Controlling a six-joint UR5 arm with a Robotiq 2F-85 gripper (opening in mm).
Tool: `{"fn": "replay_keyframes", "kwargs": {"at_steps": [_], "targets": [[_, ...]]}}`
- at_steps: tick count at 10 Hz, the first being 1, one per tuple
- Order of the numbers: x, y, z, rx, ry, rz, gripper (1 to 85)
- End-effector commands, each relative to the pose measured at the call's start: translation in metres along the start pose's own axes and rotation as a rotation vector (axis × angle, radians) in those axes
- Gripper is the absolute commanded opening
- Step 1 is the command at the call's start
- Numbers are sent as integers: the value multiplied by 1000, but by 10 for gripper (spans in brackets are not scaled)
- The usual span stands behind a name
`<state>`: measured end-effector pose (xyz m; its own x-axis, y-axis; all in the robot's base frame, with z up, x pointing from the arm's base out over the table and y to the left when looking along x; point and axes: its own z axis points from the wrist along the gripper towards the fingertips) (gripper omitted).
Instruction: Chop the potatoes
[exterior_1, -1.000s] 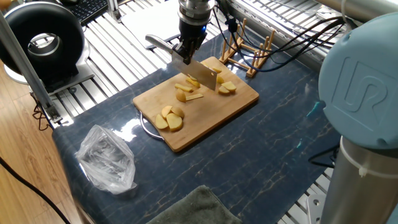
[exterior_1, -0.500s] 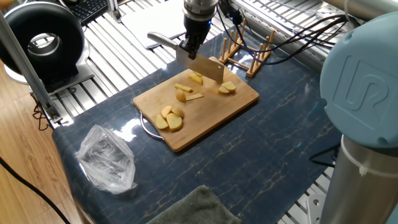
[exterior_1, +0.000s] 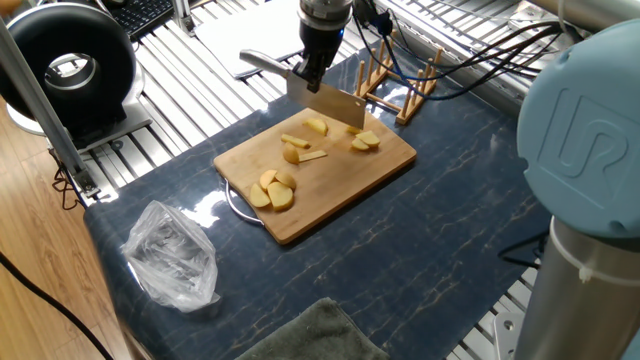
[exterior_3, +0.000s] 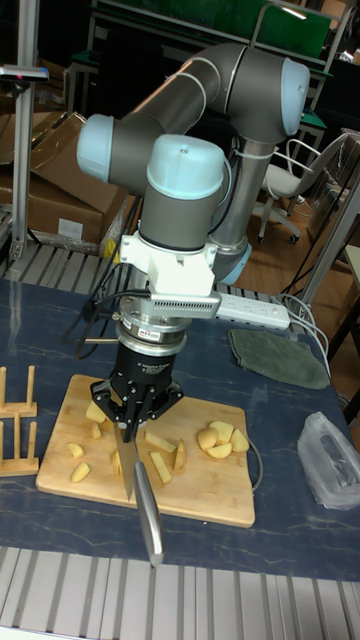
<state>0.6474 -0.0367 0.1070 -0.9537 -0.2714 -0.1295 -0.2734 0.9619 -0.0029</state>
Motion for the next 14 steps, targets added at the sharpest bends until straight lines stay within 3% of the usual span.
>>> {"fn": "replay_keyframes", "kwargs": {"at_steps": [1,9,14], "targets": [[-2,3,3,-17,-18,10,10],[-6,33,22,-52,-37,91,10],[-4,27,29,-56,-63,68,10]]}}
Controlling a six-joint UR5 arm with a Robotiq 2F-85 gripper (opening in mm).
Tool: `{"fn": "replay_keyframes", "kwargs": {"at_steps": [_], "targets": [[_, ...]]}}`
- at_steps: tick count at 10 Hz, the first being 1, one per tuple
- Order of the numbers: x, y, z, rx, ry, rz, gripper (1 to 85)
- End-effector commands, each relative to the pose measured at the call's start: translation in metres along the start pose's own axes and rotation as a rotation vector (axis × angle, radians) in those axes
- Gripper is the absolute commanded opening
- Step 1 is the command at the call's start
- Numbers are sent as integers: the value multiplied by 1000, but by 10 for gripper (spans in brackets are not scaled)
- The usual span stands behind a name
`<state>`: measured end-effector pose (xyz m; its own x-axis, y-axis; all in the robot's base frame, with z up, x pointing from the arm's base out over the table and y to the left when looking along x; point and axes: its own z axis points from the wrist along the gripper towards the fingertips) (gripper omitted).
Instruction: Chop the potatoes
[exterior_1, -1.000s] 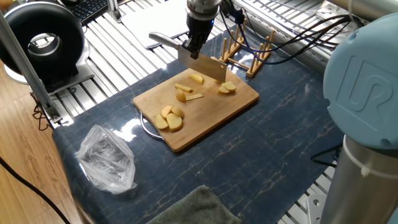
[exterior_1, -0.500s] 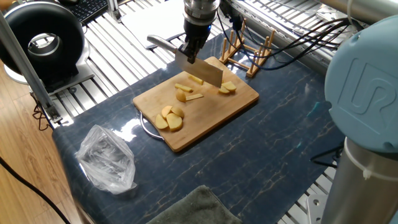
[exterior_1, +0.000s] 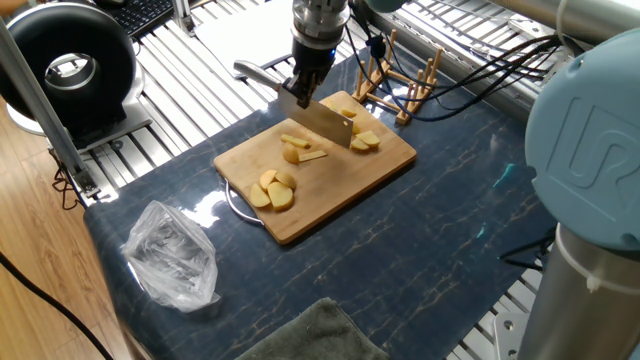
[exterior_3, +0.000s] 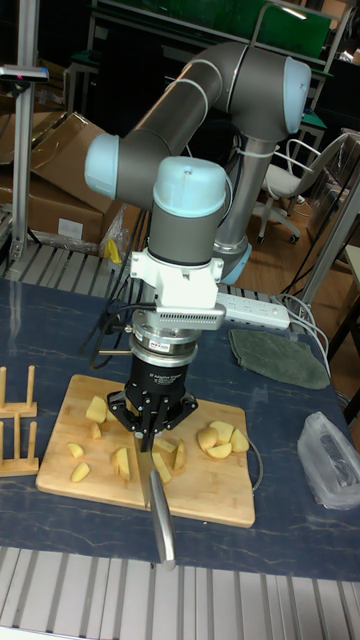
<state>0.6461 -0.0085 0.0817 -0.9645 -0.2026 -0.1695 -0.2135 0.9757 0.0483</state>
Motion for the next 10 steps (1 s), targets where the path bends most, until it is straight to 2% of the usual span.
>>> {"fn": "replay_keyframes", "kwargs": {"at_steps": [1,5,10], "targets": [[-1,-5,3,-13,-21,-10,10],[-1,-13,1,-4,-16,-35,10],[2,-15,-5,-13,5,-54,10]]}}
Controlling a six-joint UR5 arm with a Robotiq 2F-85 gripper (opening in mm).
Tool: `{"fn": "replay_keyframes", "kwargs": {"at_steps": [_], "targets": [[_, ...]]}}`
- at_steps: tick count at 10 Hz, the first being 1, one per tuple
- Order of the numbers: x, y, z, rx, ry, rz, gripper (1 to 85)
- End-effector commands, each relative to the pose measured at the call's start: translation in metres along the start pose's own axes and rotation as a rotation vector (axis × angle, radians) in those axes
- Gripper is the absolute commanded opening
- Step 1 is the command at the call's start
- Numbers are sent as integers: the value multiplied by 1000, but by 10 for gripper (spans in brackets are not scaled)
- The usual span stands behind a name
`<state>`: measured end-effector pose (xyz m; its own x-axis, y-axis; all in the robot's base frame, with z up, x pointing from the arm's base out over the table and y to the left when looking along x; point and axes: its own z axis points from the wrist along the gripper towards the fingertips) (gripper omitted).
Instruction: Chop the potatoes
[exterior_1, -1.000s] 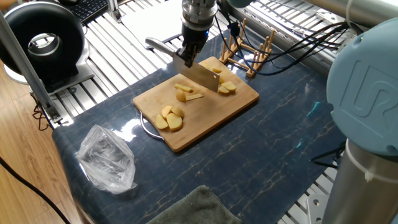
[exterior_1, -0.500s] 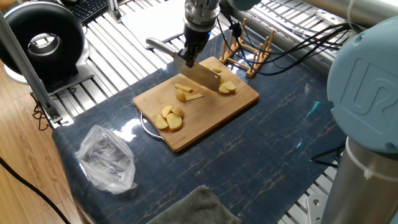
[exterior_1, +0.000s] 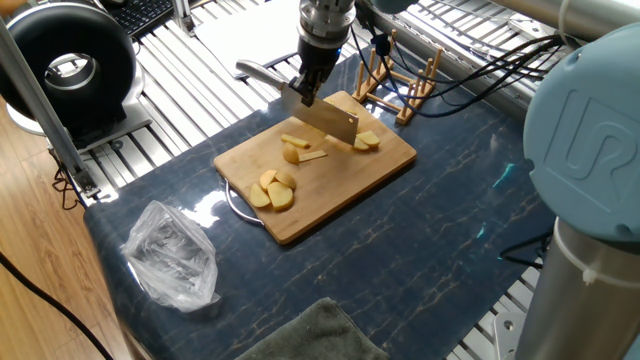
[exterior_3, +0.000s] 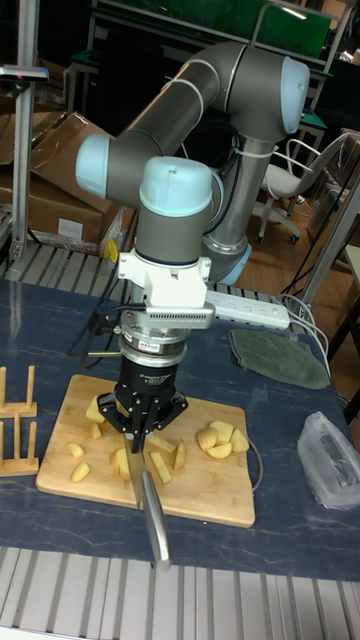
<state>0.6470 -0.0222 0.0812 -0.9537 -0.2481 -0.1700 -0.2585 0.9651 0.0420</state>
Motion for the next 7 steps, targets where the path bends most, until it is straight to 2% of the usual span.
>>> {"fn": "replay_keyframes", "kwargs": {"at_steps": [1,5,7], "targets": [[0,-2,-5,-11,7,-14,10],[1,-1,-5,-20,11,-15,10],[0,-3,-11,-26,20,-27,10]]}}
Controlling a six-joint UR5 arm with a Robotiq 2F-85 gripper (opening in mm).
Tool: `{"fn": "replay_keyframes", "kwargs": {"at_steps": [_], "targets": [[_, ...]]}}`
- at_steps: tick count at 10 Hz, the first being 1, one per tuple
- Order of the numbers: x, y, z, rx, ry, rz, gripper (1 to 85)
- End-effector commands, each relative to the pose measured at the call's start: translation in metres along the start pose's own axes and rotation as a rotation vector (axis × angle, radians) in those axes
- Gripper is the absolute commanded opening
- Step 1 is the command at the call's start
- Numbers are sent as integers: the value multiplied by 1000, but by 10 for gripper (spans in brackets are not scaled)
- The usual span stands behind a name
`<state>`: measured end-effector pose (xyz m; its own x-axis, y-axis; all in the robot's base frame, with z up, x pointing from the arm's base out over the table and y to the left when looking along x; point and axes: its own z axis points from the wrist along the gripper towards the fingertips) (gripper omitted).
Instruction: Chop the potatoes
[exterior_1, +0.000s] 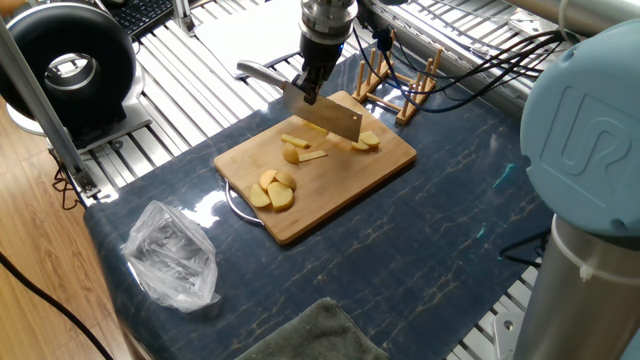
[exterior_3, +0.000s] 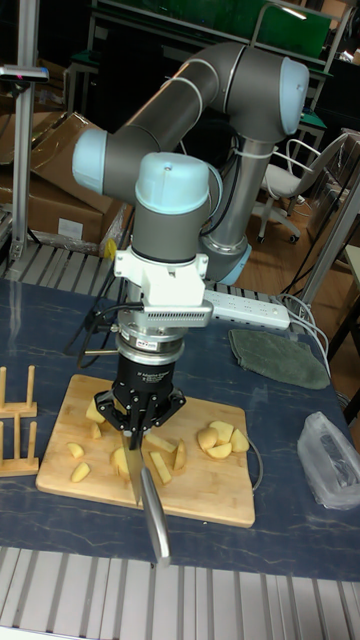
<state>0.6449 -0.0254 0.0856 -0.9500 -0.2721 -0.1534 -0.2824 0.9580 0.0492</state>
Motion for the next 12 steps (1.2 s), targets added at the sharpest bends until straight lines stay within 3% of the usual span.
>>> {"fn": "replay_keyframes", "kwargs": {"at_steps": [1,4,12], "targets": [[-2,-2,-8,-19,4,-11,10],[-3,-7,-9,-2,5,-44,10],[-5,-5,-1,-22,-11,-53,10]]}}
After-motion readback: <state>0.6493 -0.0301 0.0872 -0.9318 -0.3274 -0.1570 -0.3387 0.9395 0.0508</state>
